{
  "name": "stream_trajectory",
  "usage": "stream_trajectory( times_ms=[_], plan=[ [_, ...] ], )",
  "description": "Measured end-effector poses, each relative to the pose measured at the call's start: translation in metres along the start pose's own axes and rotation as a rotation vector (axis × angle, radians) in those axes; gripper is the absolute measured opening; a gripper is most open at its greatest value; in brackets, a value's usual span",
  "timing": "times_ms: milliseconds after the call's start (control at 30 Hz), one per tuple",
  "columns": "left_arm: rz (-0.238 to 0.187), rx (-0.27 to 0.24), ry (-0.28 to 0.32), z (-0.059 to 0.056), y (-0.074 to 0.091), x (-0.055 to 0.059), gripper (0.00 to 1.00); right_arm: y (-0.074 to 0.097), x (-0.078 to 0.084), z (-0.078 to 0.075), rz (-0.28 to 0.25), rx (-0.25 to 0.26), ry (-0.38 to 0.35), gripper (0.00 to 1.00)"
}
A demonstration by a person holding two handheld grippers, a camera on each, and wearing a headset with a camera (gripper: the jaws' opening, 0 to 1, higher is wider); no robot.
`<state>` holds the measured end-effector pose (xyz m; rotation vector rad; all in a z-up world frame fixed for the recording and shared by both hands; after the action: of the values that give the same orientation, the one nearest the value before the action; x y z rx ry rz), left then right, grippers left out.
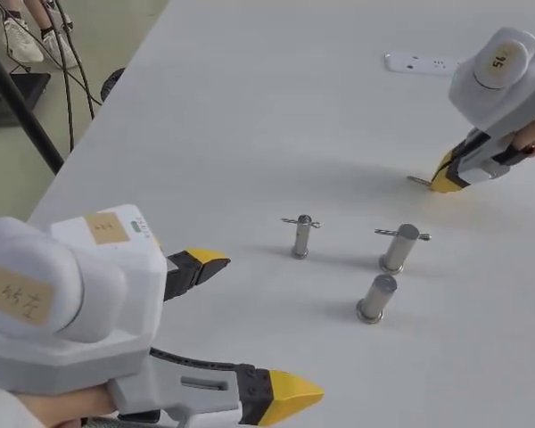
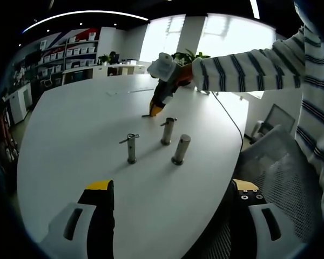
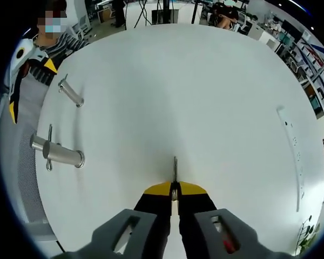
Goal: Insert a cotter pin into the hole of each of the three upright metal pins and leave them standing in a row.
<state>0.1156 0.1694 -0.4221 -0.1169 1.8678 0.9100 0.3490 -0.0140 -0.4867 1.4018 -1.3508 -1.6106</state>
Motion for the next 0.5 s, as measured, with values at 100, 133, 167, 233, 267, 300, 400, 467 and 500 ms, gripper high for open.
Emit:
stream_trajectory(
  times_ms=[100,133,167,233,267,300,400,467,500],
  plan=[
    [-0.003,-0.003,0.001,0.001,0.000,0.000,0.87,0.000,-0.001,0.002,0.014,0.005,0.034,0.00],
    [-0.005,-0.004,0.004,0.001,0.001,0.000,0.87,0.000,-0.001,0.003,0.020,0.008,0.039,0.00],
    [-0.005,-0.005,0.004,0.001,0.001,0.000,0.87,0.000,-0.001,0.003,0.023,0.009,0.046,0.00],
    [-0.007,-0.007,0.004,0.002,0.002,0.000,0.87,0.001,-0.001,0.004,0.025,0.013,0.052,0.00],
    [-0.007,-0.008,0.004,0.002,0.002,0.000,0.87,0.001,-0.001,0.004,0.025,0.016,0.045,0.00],
    [-0.007,-0.008,0.005,0.002,0.002,0.000,0.87,0.001,-0.001,0.005,0.027,0.020,0.035,0.00],
    [-0.004,-0.007,-0.001,0.002,0.002,0.001,0.87,0.001,-0.002,0.009,0.033,0.018,0.048,0.00],
    [0.001,-0.006,-0.007,0.002,0.002,0.002,0.87,0.002,-0.002,0.012,0.034,0.010,0.051,0.00],
    [0.005,-0.002,-0.009,0.001,0.002,0.002,0.86,0.002,-0.002,0.015,0.038,0.007,0.064,0.00]
  ],
)
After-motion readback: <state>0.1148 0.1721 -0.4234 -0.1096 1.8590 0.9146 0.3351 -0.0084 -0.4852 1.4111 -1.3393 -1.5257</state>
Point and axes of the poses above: the centre of the closed fingertips' face, and the gripper's own axes: y roughly backward along the fingers, z roughly to its left, x roughly out of its underside, the point moved 1 cm from there along y, roughly backward along the fingers, and after that the axes turned 1 degree about -y, right-handed, at the moved point
